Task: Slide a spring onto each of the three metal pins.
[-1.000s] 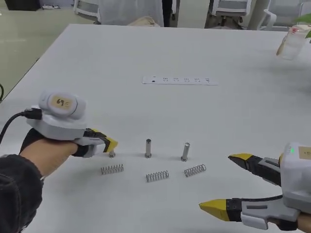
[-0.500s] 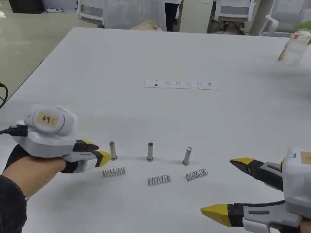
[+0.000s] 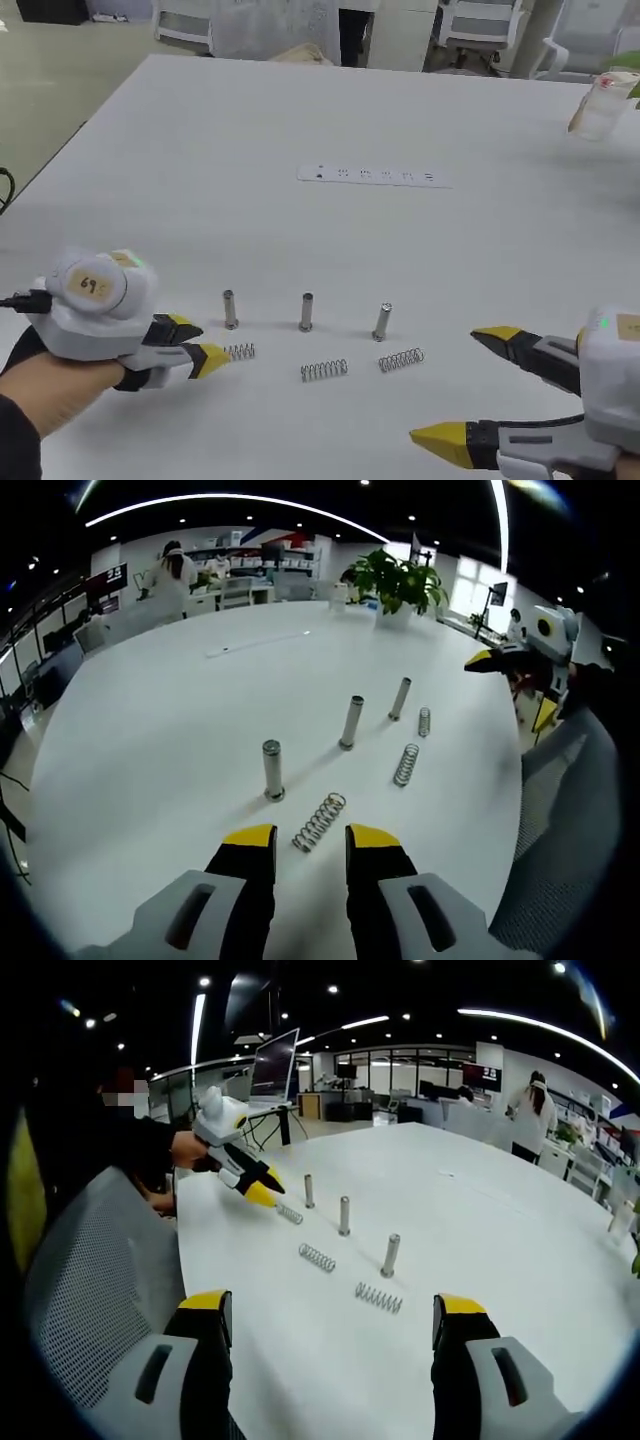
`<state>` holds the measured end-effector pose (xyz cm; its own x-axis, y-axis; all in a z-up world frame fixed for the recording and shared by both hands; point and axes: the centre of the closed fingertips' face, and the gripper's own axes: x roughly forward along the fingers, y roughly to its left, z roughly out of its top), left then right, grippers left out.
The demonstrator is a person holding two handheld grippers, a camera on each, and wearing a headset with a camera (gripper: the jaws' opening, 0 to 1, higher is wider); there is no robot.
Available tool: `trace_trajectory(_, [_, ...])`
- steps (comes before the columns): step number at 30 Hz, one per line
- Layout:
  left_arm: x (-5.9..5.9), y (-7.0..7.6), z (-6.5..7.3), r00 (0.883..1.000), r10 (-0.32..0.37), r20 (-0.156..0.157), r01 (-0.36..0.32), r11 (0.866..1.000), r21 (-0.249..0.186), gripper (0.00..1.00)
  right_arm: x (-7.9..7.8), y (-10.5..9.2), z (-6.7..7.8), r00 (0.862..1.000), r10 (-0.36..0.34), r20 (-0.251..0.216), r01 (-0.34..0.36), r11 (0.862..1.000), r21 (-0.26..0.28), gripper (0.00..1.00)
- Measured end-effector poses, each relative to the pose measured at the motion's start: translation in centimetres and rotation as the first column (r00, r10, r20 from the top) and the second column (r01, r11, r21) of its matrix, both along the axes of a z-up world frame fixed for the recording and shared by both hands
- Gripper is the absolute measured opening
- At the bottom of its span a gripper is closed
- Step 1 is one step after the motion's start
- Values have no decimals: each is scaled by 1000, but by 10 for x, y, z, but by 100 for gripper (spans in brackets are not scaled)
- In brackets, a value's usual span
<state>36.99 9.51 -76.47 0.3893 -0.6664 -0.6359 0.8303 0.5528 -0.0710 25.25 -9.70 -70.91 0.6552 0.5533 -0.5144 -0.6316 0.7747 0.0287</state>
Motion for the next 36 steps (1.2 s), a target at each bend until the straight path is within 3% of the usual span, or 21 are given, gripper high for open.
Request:
trace_trajectory(5, [-1, 0, -9, 1000, -24, 1, 24, 1000, -1, 21, 0, -2, 0, 1000, -6, -4, 6, 1000, -7, 81])
trace_trajectory(26, [1, -4, -22, 996, -81, 31, 81, 997, 7, 13, 1, -2, -1, 1000, -1, -20, 1, 1000, -26, 81])
trace_trajectory(36, [2, -5, -21, 993, -95, 66, 94, 995, 18, 6, 0, 1, 0, 1000, 5, -19, -6, 1000, -30, 81])
